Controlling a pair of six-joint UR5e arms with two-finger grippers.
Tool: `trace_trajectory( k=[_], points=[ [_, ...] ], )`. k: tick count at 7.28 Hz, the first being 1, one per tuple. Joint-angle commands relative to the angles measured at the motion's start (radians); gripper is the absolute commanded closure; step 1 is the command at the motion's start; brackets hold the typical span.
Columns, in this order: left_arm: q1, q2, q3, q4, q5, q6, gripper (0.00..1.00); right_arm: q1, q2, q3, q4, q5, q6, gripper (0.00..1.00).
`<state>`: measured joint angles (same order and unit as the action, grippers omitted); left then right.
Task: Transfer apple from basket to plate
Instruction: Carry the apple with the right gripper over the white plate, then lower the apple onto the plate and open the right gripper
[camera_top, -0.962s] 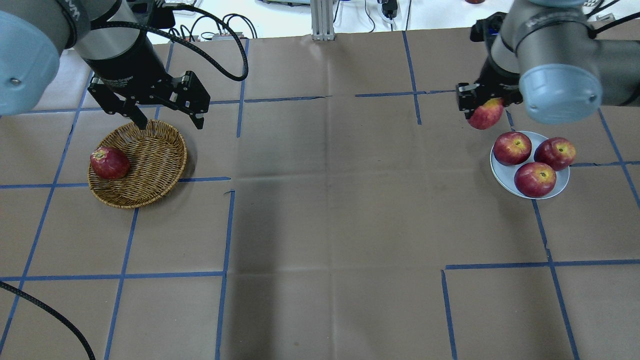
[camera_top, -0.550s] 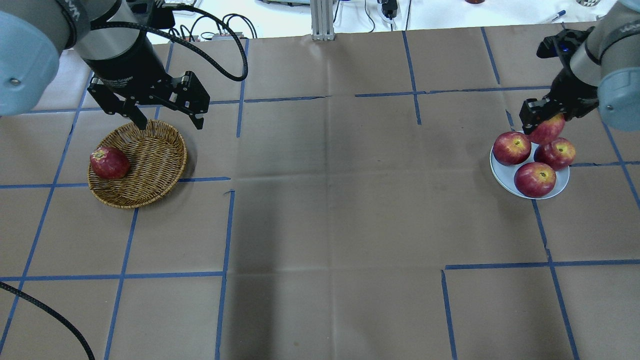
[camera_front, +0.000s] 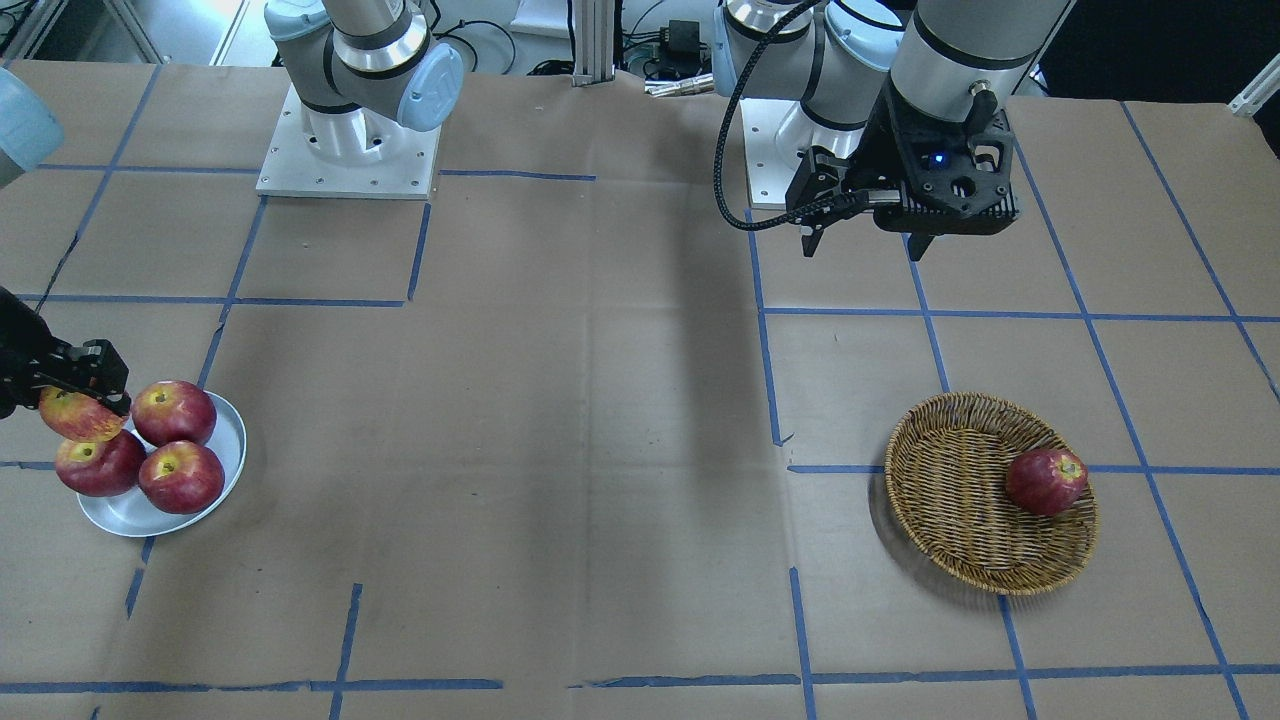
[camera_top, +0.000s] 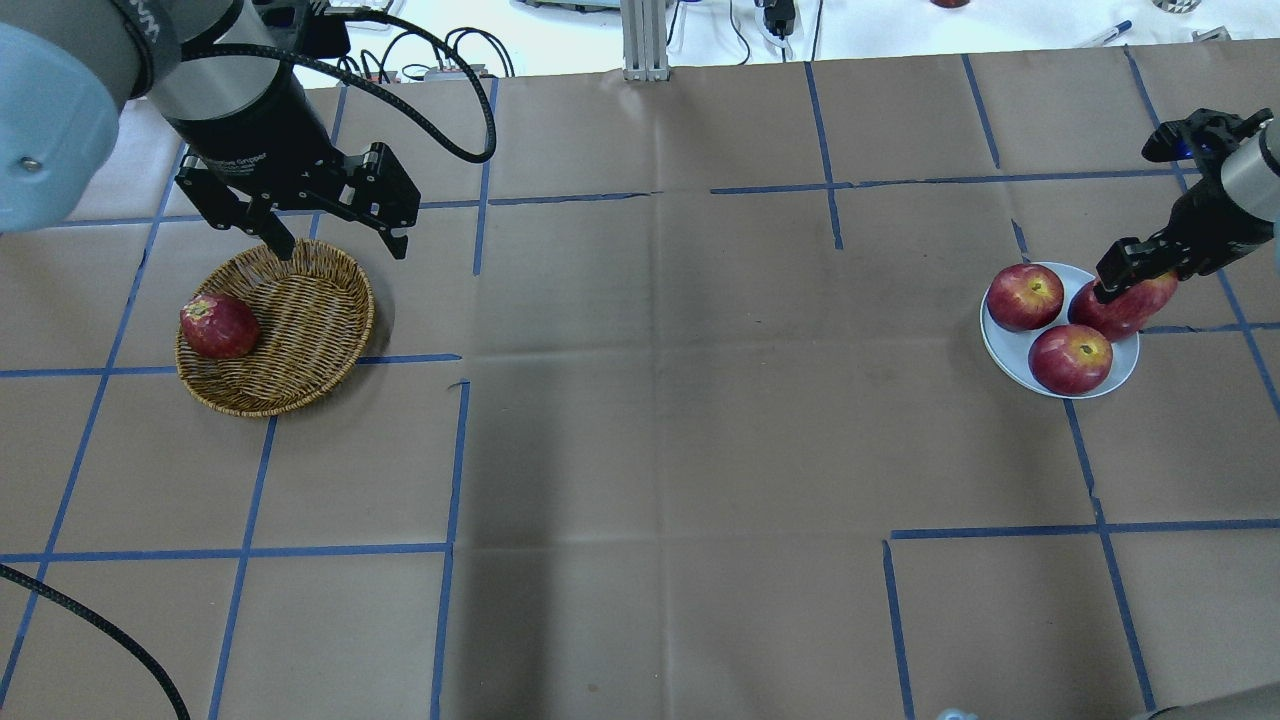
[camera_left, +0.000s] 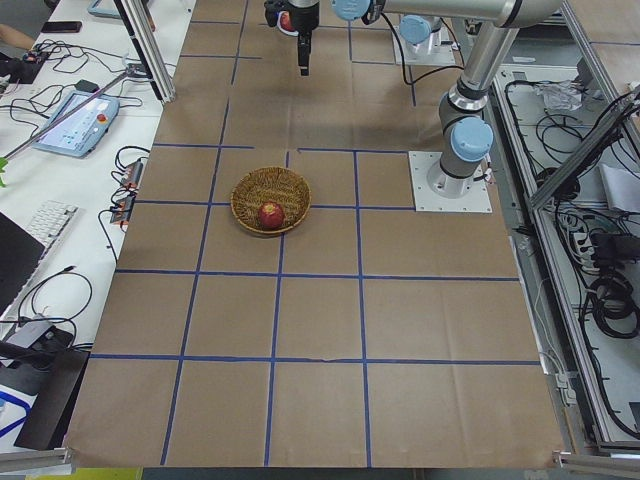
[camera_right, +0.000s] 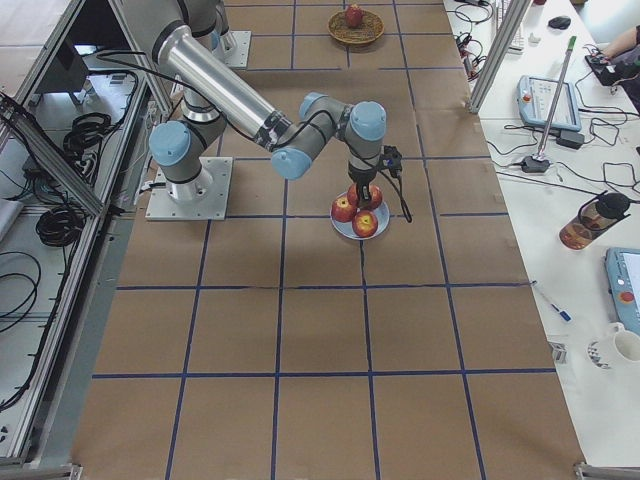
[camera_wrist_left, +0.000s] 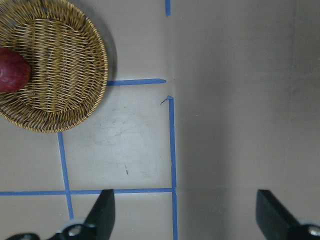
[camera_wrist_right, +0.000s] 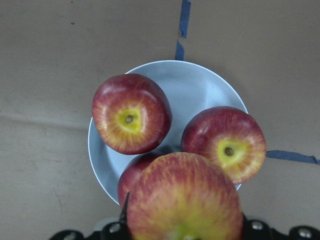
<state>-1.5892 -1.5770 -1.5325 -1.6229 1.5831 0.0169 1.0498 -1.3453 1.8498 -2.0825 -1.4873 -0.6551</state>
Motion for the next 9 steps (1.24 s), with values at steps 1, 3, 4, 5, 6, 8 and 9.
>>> trace_trajectory(
  k=[1, 3, 4, 5, 6, 8, 9],
  points=[
    [0.0, 0.0, 0.0, 0.0, 0.0, 0.0, 0.0, 0.009, 0.022, 0.012, -0.025, 0.002, 0.006, 0.41],
    [0.0, 0.0, 0.0, 0.0, 0.0, 0.001, 0.0, 0.045, 0.037, 0.032, -0.071, 0.001, 0.009, 0.4],
    [0.0, 0.0, 0.0, 0.0, 0.0, 0.0, 0.0, 0.058, 0.038, 0.035, -0.088, -0.004, 0.012, 0.4],
    [0.0, 0.0, 0.0, 0.0, 0.0, 0.0, 0.0, 0.058, 0.041, 0.034, -0.09, -0.002, 0.011, 0.39],
    [0.0, 0.0, 0.0, 0.0, 0.0, 0.0, 0.0, 0.056, 0.043, 0.029, -0.094, -0.002, 0.009, 0.39],
    [0.0, 0.0, 0.0, 0.0, 0.0, 0.0, 0.0, 0.056, 0.052, 0.035, -0.123, -0.016, 0.006, 0.15],
    [0.0, 0.0, 0.002, 0.0, 0.0, 0.0, 0.0, 0.056, 0.054, 0.032, -0.117, -0.018, 0.006, 0.0]
  ],
)
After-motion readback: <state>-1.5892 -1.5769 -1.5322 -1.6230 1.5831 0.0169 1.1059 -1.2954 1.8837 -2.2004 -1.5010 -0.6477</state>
